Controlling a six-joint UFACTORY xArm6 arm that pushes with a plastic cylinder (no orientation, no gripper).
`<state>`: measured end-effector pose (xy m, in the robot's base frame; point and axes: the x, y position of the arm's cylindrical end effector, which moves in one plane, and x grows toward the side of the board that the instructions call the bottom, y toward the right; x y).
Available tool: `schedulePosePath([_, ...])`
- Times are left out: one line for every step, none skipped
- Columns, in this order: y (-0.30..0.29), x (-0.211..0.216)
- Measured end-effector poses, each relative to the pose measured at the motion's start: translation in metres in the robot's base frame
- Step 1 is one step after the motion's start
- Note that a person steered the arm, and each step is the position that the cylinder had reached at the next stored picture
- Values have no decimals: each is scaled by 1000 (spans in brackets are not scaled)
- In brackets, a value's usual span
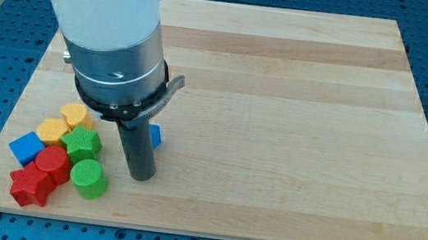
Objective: Push the blue triangle into the green star
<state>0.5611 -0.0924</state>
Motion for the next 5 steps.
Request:
schedulePosePath([35,-34])
schedulePosePath([31,-61])
schedulePosePath([3,-54])
schedulePosePath([-21,-40])
schedulePosePath([-39,-23])
